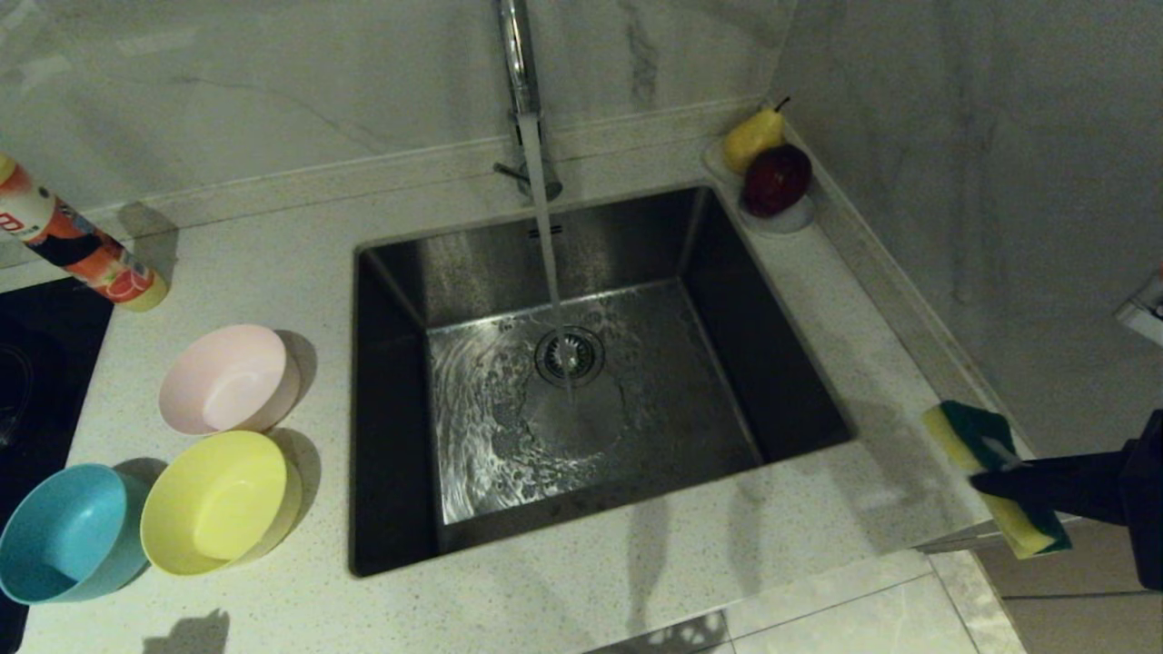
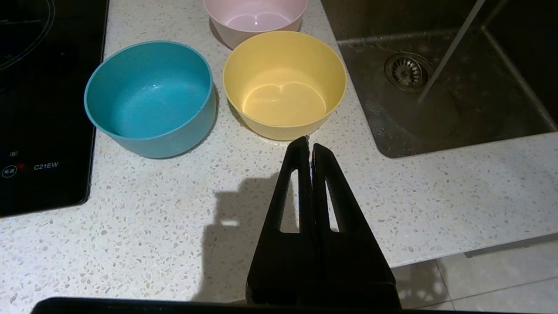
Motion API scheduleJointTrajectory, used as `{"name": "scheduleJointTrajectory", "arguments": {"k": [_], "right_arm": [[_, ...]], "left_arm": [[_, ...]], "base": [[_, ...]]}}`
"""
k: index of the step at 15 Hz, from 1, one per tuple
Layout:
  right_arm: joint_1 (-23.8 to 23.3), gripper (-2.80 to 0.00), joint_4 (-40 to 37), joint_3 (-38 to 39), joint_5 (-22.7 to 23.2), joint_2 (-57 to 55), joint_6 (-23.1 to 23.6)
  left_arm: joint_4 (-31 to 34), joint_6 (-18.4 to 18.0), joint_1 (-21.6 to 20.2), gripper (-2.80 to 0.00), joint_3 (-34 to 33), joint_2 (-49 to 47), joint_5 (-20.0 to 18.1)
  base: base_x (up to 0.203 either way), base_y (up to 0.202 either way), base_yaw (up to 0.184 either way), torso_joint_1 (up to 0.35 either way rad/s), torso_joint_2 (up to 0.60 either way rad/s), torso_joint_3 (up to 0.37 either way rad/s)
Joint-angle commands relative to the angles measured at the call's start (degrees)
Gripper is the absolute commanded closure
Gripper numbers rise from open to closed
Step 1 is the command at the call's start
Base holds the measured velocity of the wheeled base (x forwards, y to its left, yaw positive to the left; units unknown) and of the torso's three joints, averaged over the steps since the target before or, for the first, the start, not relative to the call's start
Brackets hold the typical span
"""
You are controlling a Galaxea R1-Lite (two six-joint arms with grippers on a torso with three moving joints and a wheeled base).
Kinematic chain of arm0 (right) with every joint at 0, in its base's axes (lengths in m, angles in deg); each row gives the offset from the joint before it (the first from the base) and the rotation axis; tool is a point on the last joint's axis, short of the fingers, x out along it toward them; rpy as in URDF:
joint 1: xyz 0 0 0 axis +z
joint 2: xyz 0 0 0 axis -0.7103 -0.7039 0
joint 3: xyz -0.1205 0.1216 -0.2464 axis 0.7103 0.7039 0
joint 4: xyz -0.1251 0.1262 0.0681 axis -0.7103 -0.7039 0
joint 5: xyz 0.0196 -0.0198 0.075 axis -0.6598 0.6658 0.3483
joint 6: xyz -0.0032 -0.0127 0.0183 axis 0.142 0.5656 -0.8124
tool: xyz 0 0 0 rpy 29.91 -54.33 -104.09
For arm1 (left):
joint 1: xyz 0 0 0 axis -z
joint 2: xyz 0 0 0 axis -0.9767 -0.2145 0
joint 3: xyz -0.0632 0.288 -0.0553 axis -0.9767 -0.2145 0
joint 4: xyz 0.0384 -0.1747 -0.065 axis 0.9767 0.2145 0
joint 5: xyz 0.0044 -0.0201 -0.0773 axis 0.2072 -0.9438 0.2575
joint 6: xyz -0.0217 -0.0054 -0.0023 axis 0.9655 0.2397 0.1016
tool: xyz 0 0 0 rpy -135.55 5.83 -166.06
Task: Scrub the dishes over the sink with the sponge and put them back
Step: Pick up a bowl and the sponge
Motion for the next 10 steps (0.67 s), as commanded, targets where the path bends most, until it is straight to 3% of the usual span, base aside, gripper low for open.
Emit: {"name": "scheduleJointTrajectory", "arguments": {"k": [1, 10], "right_arm": [[0.6, 0.0, -0.1, 0.0, 0.1, 0.0, 0.0], [2.0, 0.0, -0.2, 1.1, 0.2, -4.6, -1.8]], "left_arm": [[-0.1, 0.0, 0.0, 0.0, -2.3, 0.0, 0.0], [-0.1, 0.0, 0.0, 0.0, -2.3, 0.0, 0.0]], "base": [[0.0, 0.0, 0.0, 0.0, 0.0, 0.0], [0.0, 0.0, 0.0, 0.0, 0.0, 0.0]]}}
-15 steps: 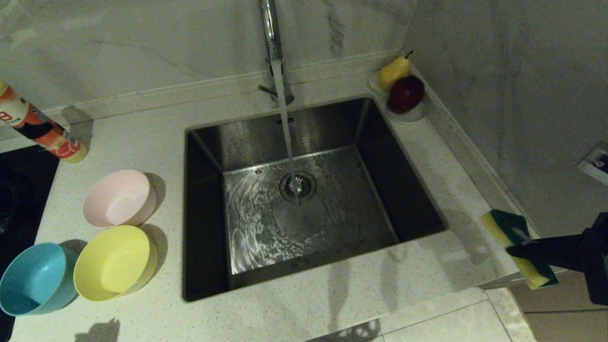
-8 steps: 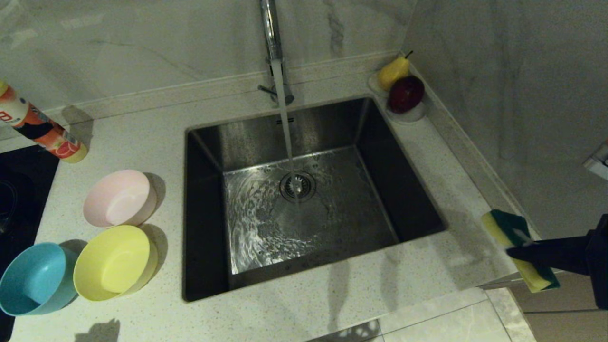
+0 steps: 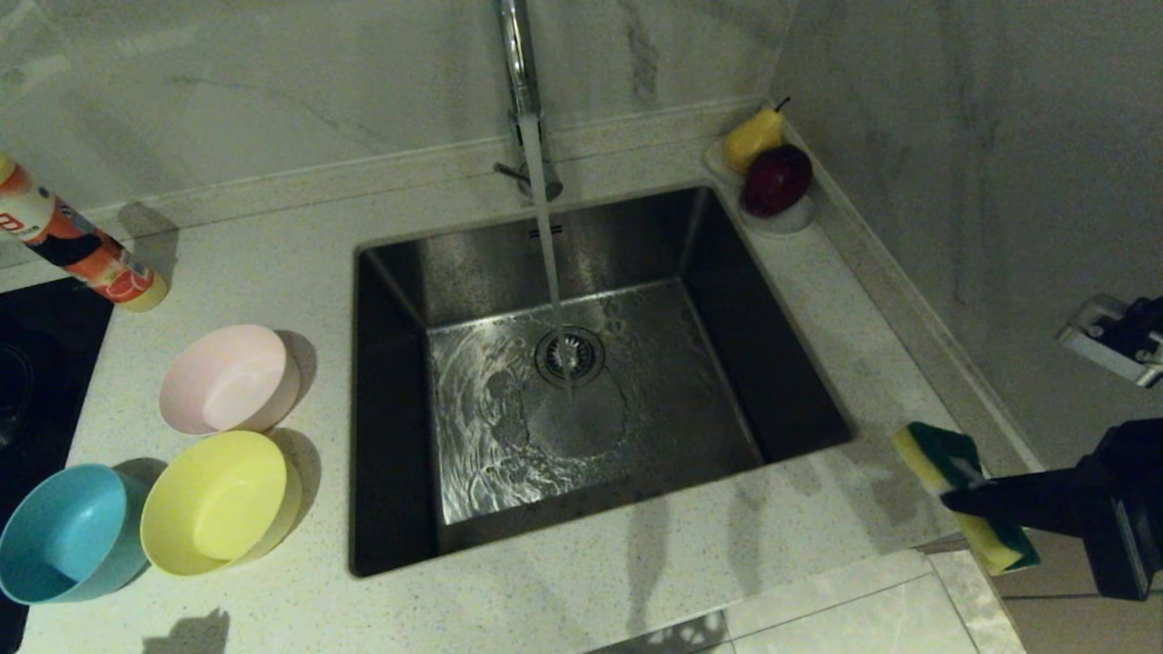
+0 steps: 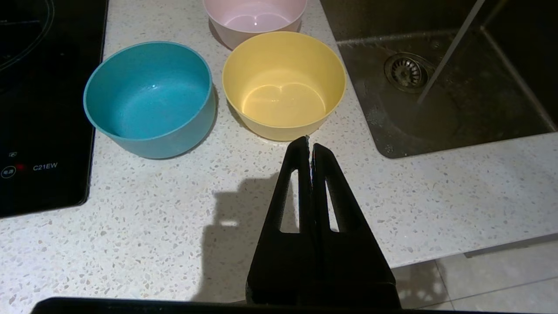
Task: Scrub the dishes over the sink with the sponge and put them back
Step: Pick up a bowl and the sponge
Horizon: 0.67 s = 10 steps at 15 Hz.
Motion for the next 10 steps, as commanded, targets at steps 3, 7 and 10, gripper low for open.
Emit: {"name": "scheduleJointTrajectory", "arguments": {"k": [3, 7, 10], "right_arm": [[0.5, 0.0, 0.0, -0.1, 0.1, -2.3, -0.2], [0.5, 0.0, -0.2, 0.1, -1.1, -2.7, -0.2], [0.4, 0.0, -0.3, -1.0, -1.6, -2.8, -0.5]], "left_arm": [[0.2, -0.5, 0.0, 0.0, -2.3, -0.1, 0.1], [0.3, -0.7, 0.0, 0.0, -2.1, -0.1, 0.4], [1.9, -1.3, -0.1, 0.0, 10.7, -4.3, 2.7]], "base": [[0.0, 0.0, 0.0, 0.0, 0.0, 0.0], [0.0, 0.0, 0.0, 0.0, 0.0, 0.0], [0.0, 0.0, 0.0, 0.0, 0.0, 0.0]]}}
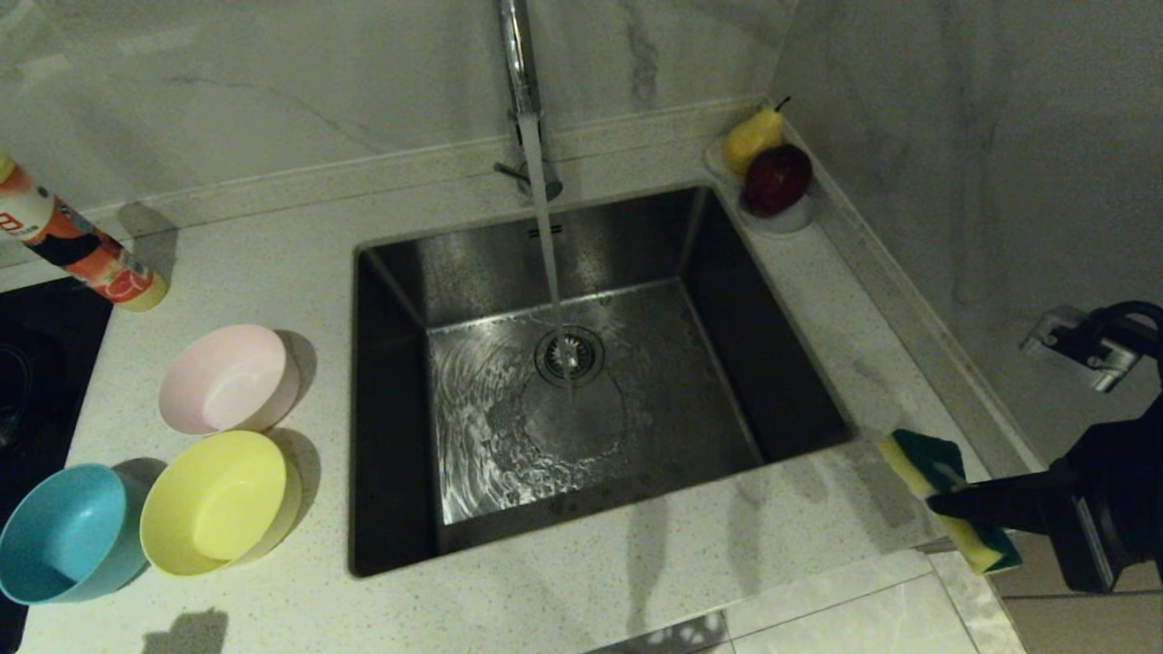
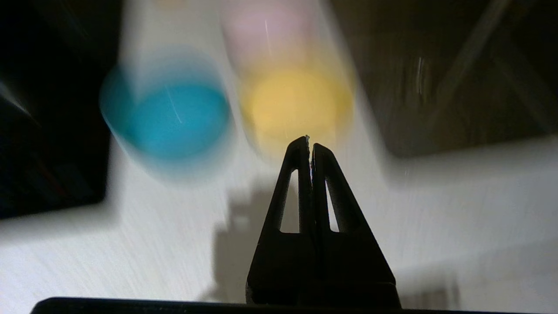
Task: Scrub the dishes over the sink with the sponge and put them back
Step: Pick up a bowl and the sponge
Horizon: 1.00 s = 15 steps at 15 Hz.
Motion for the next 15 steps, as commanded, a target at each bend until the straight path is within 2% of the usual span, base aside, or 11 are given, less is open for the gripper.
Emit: {"name": "scheduleJointTrajectory", "arguments": {"k": [1, 2, 4, 5, 9, 11, 13, 14, 15], "right_arm": [[0.1, 0.0, -0.3, -0.8, 0.2, 0.0, 0.0], [0.1, 0.0, -0.3, -1.1, 0.1, -0.1, 0.0], [0.1, 0.0, -0.3, -1.5, 0.1, -0.2, -0.1], [0.1, 0.0, -0.3, -1.6, 0.1, -0.2, -0.1], [0.1, 0.0, -0.3, -1.8, -0.2, -0.3, -0.1], [0.1, 0.0, -0.3, -2.4, -0.2, -0.4, -0.1], [0.1, 0.0, -0.3, -2.8, -0.2, -0.9, -0.1], [0.1, 0.0, -0.3, -3.0, -0.2, -1.0, -0.1], [0.1, 0.0, -0.3, -2.9, -0.2, -1.2, -0.1]], "left_arm": [[1.3, -0.3, 0.0, 0.0, 12.6, -5.6, 3.1], [2.5, -0.9, -0.1, 0.0, 17.3, -8.8, 6.5], [5.1, -2.3, 0.0, 0.0, 24.7, -17.3, 17.3], [6.0, -2.7, 0.0, 0.0, 27.4, -20.7, 21.1], [6.8, -2.8, -0.1, 0.0, 32.3, -36.6, 29.7], [6.7, -1.4, -0.2, 0.0, 33.5, -44.9, 31.9], [6.6, 1.5, -0.8, 0.0, 34.5, -52.6, 32.5], [6.6, 3.4, -1.5, -2.8, 35.2, -56.5, 32.1], [6.6, 5.9, -2.8, -2.8, 36.6, -60.6, 31.1]], "base": [[0.0, 0.0, 0.0, 0.0, 0.0, 0.0], [0.0, 0.0, 0.0, 0.0, 0.0, 0.0], [0.0, 0.0, 0.0, 0.0, 0.0, 0.0], [0.0, 0.0, 0.0, 0.0, 0.0, 0.0], [0.0, 0.0, 0.0, 0.0, 0.0, 0.0], [0.0, 0.0, 0.0, 0.0, 0.0, 0.0], [0.0, 0.0, 0.0, 0.0, 0.0, 0.0], [0.0, 0.0, 0.0, 0.0, 0.0, 0.0], [0.0, 0.0, 0.0, 0.0, 0.0, 0.0]]}}
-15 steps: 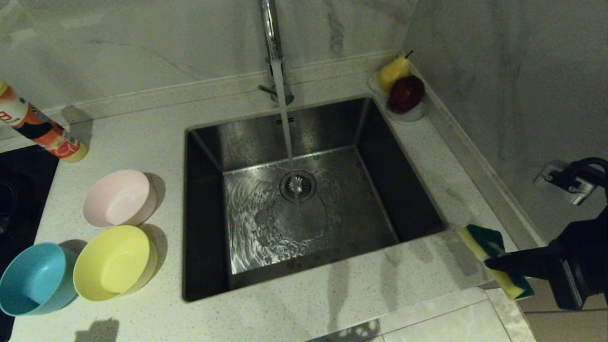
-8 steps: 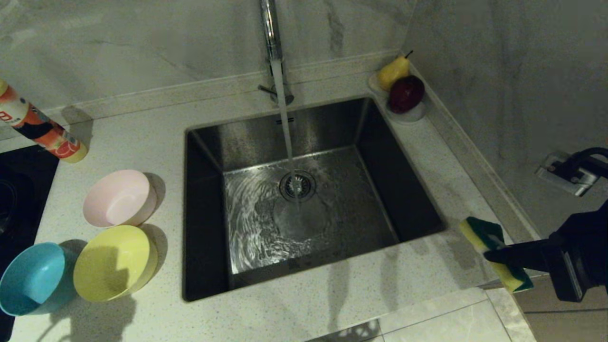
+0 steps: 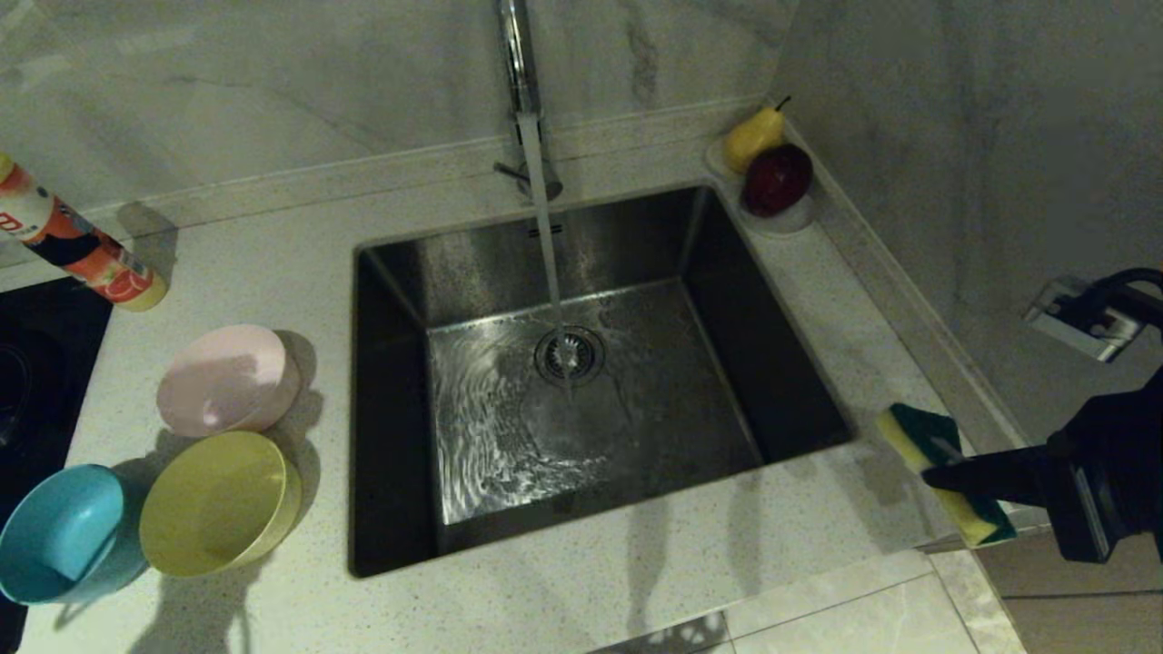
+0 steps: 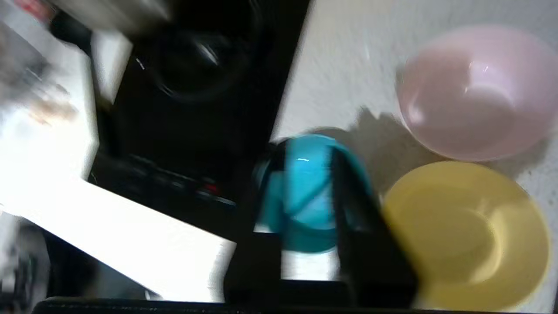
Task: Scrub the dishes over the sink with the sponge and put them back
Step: Pick up a bowl and the sponge
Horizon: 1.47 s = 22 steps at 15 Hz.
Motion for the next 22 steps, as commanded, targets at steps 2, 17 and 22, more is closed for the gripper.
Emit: {"name": "scheduleJointTrajectory", "arguments": {"k": [2, 17, 22], "right_arm": [[0.0, 0.0, 0.0, 0.0, 0.1, -0.7, -0.1], [0.0, 0.0, -0.1, 0.5, 0.1, -0.9, -1.7], [0.0, 0.0, -0.1, 0.3, 0.1, -1.1, -1.9]], "left_arm": [[0.5, 7.5, -5.4, -2.8, 5.7, -17.0, -4.3], [7.5, 16.4, -34.7, -2.8, 4.5, -24.1, -34.9], [6.9, 17.2, -38.8, -2.8, 3.4, -27.4, -40.0]], "base": [[0.0, 0.0, 0.0, 0.0, 0.0, 0.0], [0.0, 0.0, 0.0, 0.0, 0.0, 0.0], [0.0, 0.0, 0.0, 0.0, 0.0, 0.0]]}}
